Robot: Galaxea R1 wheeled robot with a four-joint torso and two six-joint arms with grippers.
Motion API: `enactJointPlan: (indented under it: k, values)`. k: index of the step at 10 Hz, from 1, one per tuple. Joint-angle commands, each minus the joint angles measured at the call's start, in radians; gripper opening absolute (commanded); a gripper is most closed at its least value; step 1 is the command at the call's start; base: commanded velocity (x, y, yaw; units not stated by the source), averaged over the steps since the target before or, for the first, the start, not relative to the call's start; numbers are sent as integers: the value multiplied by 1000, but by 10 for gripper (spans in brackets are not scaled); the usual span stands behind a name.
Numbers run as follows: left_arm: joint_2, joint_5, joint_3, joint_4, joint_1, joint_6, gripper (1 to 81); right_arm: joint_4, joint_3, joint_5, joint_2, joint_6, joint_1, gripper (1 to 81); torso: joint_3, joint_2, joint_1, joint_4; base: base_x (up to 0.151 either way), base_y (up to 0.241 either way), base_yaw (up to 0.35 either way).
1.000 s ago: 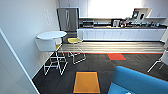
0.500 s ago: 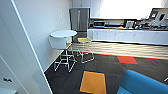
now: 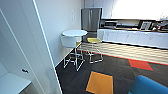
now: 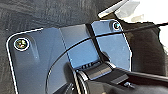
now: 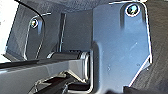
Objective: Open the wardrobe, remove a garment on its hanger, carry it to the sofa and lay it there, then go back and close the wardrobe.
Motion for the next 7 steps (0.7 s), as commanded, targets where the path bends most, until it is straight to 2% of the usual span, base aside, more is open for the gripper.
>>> enactJointPlan:
  k: [1,4,7]
  values:
    - [15,38,-22,9,-46,9,811,-1,-3,-61,1,-3,31,811,0,0,0,0,0,0,298]
    - [66,34,-96,9,-46,35,811,-4,-3,-61,3,-3,28,811,0,0,0,0,0,0,298]
    - [71,37,-100,9,-48,49,811,-1,0,-64,4,-3,31,811,0,0,0,0,0,0,298]
